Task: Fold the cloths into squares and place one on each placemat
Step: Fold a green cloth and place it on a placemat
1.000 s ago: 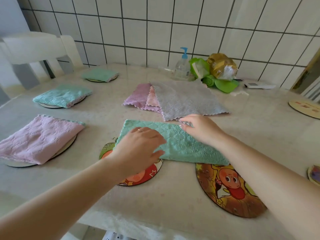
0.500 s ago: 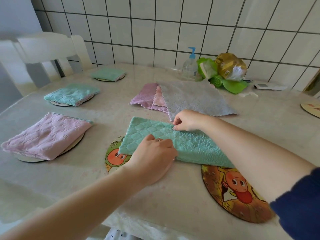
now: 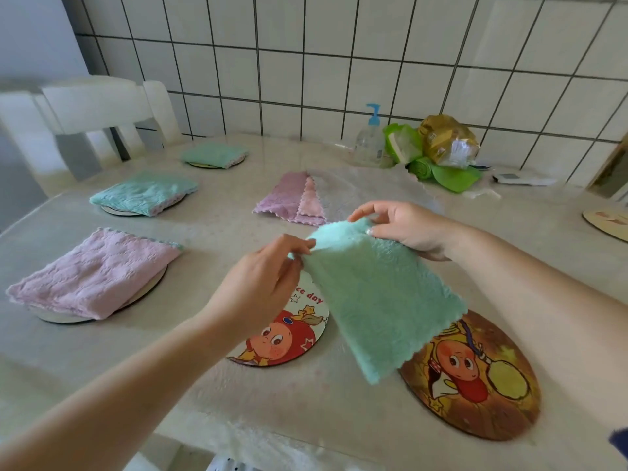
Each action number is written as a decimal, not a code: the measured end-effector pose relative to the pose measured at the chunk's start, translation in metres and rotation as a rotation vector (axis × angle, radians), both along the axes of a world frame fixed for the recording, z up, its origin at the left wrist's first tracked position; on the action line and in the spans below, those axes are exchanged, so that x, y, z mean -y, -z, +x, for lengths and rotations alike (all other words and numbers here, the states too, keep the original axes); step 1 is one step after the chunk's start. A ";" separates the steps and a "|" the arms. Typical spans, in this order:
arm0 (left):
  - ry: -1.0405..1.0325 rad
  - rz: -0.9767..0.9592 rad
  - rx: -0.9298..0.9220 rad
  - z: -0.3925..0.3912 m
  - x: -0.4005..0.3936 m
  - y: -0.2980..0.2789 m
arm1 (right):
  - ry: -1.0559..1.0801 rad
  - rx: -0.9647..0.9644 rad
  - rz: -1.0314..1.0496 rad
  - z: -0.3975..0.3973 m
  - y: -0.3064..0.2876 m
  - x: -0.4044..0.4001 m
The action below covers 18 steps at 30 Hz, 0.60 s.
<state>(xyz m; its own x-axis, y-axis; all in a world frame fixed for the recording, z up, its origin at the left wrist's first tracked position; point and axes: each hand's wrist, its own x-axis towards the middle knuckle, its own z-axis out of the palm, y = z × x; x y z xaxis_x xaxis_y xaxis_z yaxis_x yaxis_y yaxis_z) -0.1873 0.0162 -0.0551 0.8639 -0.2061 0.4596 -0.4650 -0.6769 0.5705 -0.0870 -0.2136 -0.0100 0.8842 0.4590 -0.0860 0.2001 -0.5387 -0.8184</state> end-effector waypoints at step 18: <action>0.361 0.134 -0.308 0.084 -0.006 0.011 | 0.131 -0.001 -0.052 -0.027 0.043 0.030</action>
<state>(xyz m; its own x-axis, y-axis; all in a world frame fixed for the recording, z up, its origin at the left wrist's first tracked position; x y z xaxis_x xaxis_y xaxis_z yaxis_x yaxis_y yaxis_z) -0.1037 0.0218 -0.0660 0.8182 -0.5570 0.1426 -0.5066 -0.5810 0.6370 -0.1138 -0.2436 -0.0531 0.9363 0.3343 -0.1078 0.1239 -0.6017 -0.7890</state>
